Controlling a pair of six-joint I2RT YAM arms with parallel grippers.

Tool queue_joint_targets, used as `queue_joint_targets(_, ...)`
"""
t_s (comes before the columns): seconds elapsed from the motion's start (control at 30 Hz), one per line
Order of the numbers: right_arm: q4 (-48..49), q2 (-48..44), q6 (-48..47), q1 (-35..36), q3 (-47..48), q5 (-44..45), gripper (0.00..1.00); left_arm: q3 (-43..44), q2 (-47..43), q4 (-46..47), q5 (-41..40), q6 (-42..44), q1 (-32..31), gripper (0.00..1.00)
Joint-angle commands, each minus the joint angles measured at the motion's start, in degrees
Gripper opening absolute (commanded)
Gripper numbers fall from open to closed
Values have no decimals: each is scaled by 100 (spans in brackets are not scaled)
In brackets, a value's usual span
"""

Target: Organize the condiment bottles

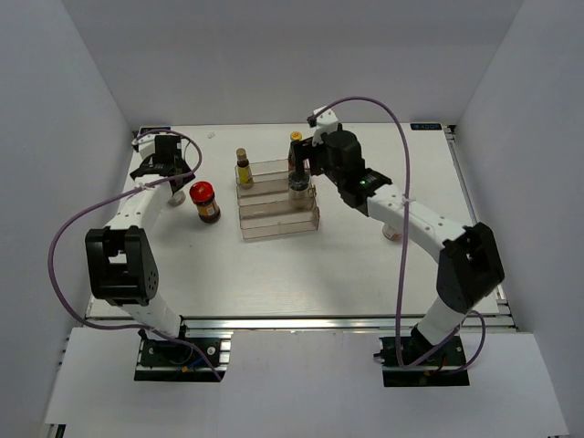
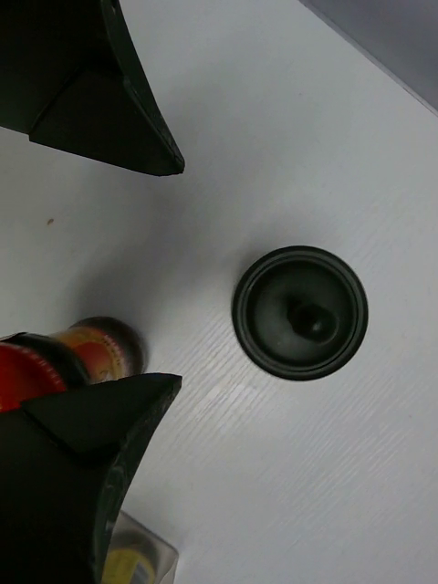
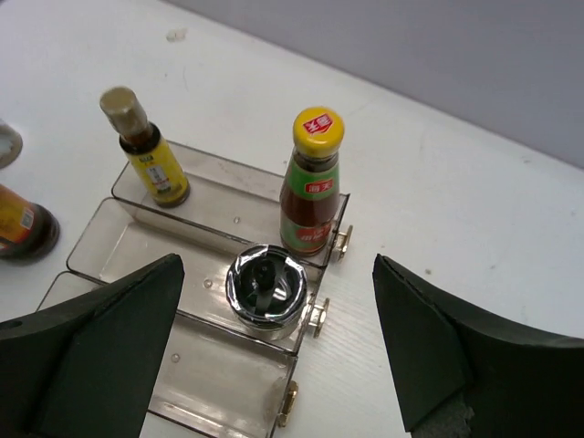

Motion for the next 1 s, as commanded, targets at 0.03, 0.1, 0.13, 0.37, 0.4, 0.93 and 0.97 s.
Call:
queue_joint_targets(0.03, 573, -573, -255, 23, -412, 513, 89, 238, 199, 522, 361, 337, 465, 98)
queue_joint_targets(0.1, 573, -748, -273, 23, -587, 664, 89, 221, 322, 828, 503, 496, 545, 98)
queue_joint_targets(0.13, 573, -784, -282, 23, -649, 804, 89, 194, 410, 970, 565, 653, 606, 98)
queue_joint_targets(0.37, 652, -1022, -185, -3, -983, 1095, 89, 97, 735, 1805, 1119, 1155, 703, 98)
queue_joint_targets(0.4, 635, -1039, -168, -12, -992, 1104, 89, 167, 780, 1806, 1189, 1182, 721, 98)
queue_joint_targets(0.93, 565, -1039, -141, -21, -1063, 1209, 89, 966, 1693, 1921, 1136, 1630, 967, 98)
queue_joint_targets(0.97, 495, -1048, -124, -21, -1054, 1235, 89, 1185, 1781, 1799, 1171, 1665, 967, 98)
